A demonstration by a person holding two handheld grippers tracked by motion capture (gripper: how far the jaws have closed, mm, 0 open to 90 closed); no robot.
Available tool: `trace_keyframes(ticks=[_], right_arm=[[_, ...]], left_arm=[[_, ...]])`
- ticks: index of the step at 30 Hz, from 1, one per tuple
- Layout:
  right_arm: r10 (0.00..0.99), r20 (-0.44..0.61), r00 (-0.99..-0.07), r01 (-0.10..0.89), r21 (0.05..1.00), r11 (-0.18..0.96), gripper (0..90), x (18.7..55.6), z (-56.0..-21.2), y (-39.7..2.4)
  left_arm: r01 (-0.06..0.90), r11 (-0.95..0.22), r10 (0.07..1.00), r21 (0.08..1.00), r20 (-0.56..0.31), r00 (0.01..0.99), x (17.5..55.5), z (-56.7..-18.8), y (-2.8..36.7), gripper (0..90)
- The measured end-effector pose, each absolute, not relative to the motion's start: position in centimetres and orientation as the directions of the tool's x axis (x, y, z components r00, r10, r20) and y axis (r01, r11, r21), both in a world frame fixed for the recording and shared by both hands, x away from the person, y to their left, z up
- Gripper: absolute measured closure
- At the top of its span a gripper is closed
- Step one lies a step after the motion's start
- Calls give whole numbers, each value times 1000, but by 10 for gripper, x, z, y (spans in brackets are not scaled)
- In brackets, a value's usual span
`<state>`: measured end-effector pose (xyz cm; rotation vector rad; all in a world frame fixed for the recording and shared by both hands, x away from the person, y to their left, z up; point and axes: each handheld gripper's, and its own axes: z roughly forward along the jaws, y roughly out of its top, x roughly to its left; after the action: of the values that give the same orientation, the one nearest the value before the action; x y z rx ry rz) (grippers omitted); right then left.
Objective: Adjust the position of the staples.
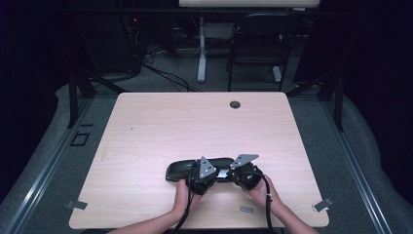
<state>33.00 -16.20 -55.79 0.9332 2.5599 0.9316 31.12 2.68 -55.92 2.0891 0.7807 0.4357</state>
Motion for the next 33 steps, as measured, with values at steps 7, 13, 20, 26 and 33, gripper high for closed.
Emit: trace_keyframes(ticks=[7, 13, 20, 26, 33], right_arm=[[649, -9, -761, 489, 648, 583, 900, 332, -558, -163], [651, -7, -759, 493, 648, 581, 900, 332, -558, -163], [644, -1, -765, 490, 647, 584, 900, 333, -558, -164], [648, 2, -761, 498, 642, 583, 900, 333, -557, -163], [645, -2, -764, 491, 648, 582, 900, 333, -558, -163]], left_arm=[[375, -425, 677, 824, 14, 736, 312, -563, 24, 900], [368, -387, 688, 846, -1, 725, 311, -564, 23, 900], [348, -369, 683, 861, -2, 730, 312, -562, 23, 900], [351, -354, 686, 867, -14, 727, 312, -558, 26, 900], [358, -334, 695, 872, -28, 718, 312, -551, 27, 900]])
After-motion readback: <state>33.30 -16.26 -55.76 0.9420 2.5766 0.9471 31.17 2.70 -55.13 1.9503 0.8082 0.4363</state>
